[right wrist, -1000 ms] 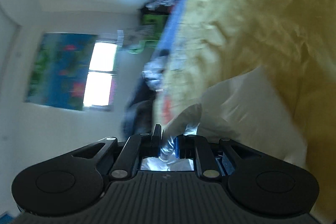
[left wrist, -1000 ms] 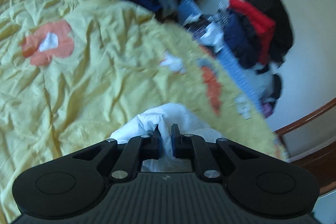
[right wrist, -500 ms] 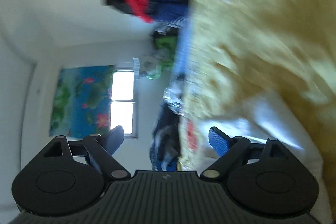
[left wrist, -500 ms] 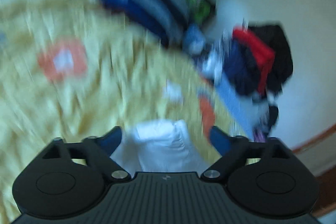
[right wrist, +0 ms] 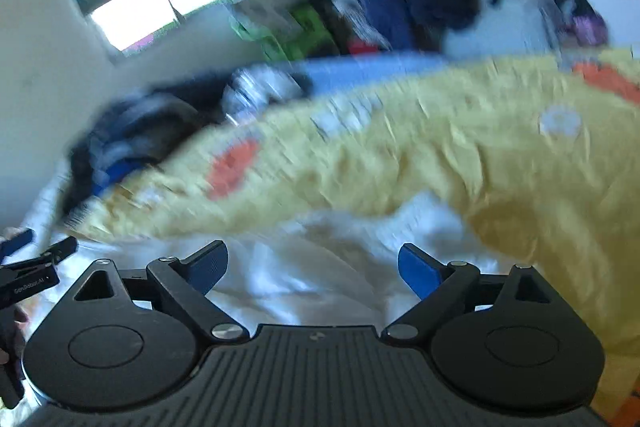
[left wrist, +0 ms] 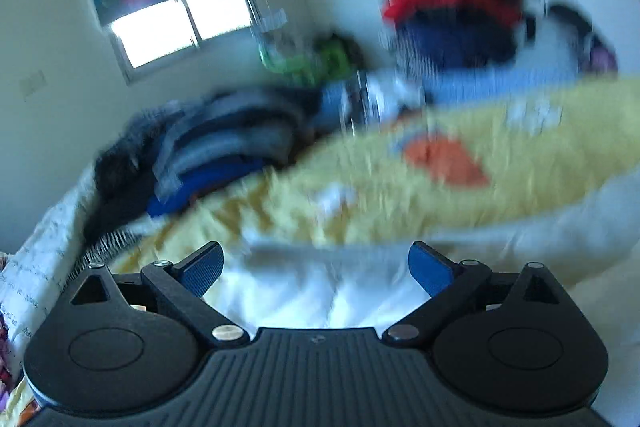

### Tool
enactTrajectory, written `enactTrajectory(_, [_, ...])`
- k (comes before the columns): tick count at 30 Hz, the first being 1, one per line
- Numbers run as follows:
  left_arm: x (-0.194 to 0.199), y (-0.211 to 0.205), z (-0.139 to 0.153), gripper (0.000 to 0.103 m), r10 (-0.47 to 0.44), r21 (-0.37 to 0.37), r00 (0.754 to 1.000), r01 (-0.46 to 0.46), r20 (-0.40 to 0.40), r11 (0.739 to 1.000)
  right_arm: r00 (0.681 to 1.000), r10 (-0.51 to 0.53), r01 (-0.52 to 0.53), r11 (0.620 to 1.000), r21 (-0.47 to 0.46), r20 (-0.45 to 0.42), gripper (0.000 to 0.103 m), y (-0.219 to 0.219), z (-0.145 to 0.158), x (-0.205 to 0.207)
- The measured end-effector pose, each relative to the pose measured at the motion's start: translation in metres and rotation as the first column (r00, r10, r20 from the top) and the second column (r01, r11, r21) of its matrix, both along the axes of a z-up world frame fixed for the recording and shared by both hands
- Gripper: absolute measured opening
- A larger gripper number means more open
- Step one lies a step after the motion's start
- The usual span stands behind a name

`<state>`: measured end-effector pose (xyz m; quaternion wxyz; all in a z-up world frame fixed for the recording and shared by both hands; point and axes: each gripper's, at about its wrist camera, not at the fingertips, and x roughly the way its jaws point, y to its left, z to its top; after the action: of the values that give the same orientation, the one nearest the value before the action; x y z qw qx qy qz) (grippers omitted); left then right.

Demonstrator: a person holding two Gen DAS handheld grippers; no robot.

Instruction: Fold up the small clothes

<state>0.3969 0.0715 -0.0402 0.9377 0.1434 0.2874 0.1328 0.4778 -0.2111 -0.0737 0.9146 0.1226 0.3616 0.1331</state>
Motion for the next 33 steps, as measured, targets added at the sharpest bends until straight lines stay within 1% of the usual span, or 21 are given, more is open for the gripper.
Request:
enactTrajectory(1, [0.009,0.001,-0.010,0.100,0.009,0.005,0.999,-0.008,-0.054,1.000,1.000,-0.012,0.012,1.000,-0.004,-0.013,0.093,0.001,-0.008,0.008])
enactTrajectory(2, [0.012,0.004,-0.017,0.101,0.009,-0.006,0.997,-0.009,-0.075,1.000,1.000,-0.013,0.013,1.000,0.009,-0.021,0.094,-0.001,-0.013,0.007])
enactTrajectory(4, [0.015,0.013,-0.026,0.102,0.005,-0.078,0.995,-0.012,-0.095,0.997,0.999,-0.010,0.012,0.999,0.043,-0.035,0.100,-0.006,-0.024,0.013])
enactTrajectory(5, [0.017,0.018,-0.028,0.103,0.010,-0.120,0.994,-0.023,-0.107,0.992,1.000,-0.003,0.004,0.999,0.042,-0.028,0.100,-0.006,-0.028,0.013])
enactTrajectory(6, [0.018,0.024,-0.031,0.103,0.014,-0.164,0.993,-0.033,-0.118,0.986,1.000,0.002,-0.002,1.000,0.020,-0.016,0.100,-0.003,-0.030,0.012])
enactTrajectory(8, [0.019,0.029,-0.038,0.103,0.013,-0.219,0.993,-0.039,-0.121,0.975,1.000,0.014,-0.013,0.999,-0.030,0.027,0.100,0.005,-0.033,0.006])
enactTrajectory(9, [0.018,0.031,-0.040,0.103,0.014,-0.232,0.993,-0.041,-0.116,0.972,0.999,0.010,-0.009,0.999,-0.032,0.046,0.100,0.005,-0.035,0.004])
enactTrajectory(11, [0.019,0.029,-0.047,0.103,0.016,-0.247,0.994,-0.043,-0.109,0.968,0.997,-0.004,0.004,1.000,-0.006,0.076,0.100,0.006,-0.041,0.002])
enactTrajectory(15, [0.019,0.033,-0.054,0.103,0.024,-0.291,0.995,-0.051,-0.095,0.955,0.996,-0.005,0.006,1.000,-0.006,0.090,0.100,0.005,-0.043,0.004])
enactTrajectory(19, [0.023,0.045,-0.056,0.103,0.013,-0.368,0.993,-0.055,-0.114,0.928,0.995,-0.005,0.007,1.000,-0.023,0.099,0.100,0.008,-0.043,0.003])
enactTrajectory(23, [0.024,0.044,-0.056,0.103,0.014,-0.365,0.993,-0.055,-0.115,0.929,0.995,-0.001,0.007,0.998,-0.060,0.096,0.100,0.012,-0.043,0.004])
enactTrajectory(31, [0.024,0.044,-0.057,0.103,0.014,-0.363,0.993,-0.055,-0.113,0.930,0.995,-0.002,0.006,0.999,-0.045,0.101,0.100,0.009,-0.043,0.003])
enactTrajectory(33, [0.024,0.044,-0.057,0.103,0.014,-0.367,0.993,-0.055,-0.114,0.929,0.995,-0.001,0.007,0.998,-0.058,0.101,0.100,0.010,-0.043,0.003])
